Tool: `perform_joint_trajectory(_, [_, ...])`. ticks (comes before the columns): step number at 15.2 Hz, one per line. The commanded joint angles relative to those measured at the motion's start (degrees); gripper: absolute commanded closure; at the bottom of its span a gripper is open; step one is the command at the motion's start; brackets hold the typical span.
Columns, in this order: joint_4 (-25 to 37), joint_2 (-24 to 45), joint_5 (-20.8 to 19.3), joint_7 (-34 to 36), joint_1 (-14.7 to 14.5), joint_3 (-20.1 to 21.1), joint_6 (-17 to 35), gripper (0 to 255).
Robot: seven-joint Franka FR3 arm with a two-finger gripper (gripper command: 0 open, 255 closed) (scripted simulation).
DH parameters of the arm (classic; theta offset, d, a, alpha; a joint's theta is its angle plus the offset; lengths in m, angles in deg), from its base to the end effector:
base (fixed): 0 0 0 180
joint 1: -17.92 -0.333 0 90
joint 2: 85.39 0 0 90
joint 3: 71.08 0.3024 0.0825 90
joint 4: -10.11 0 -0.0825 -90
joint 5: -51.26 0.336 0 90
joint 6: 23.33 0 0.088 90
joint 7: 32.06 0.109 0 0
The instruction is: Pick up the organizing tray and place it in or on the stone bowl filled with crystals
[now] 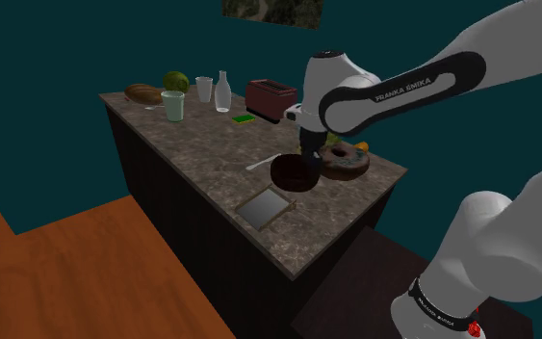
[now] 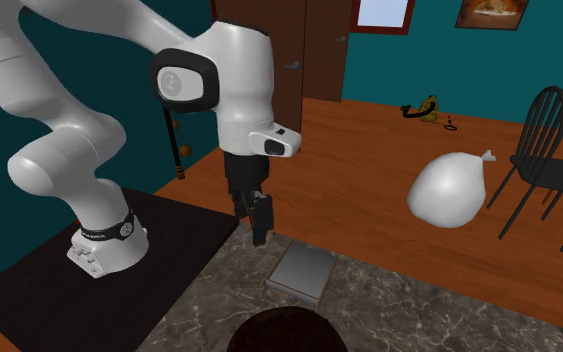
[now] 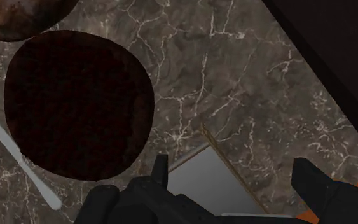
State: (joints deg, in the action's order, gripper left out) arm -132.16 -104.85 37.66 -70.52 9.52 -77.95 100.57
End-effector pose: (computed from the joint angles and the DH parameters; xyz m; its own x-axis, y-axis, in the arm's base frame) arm 0.3953 -0.0002 0.4252 0.6725 0.7344 -0.0916 0.7393 -0.6608 0.1296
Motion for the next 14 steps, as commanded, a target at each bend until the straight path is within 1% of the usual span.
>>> perform_joint_trajectory(1, [-0.3, 3.8, -1.1, -4.0, -0.5, -0.7, 3.2, 0])
perform_joint_trajectory(8, [0.3, 18.0, -5.7, -15.4, -1.6, -1.4, 13.5, 0])
perform_joint_trajectory(14, [-0.5, 21.5, -6.9, -15.0, -1.1, -1.9, 17.9, 0])
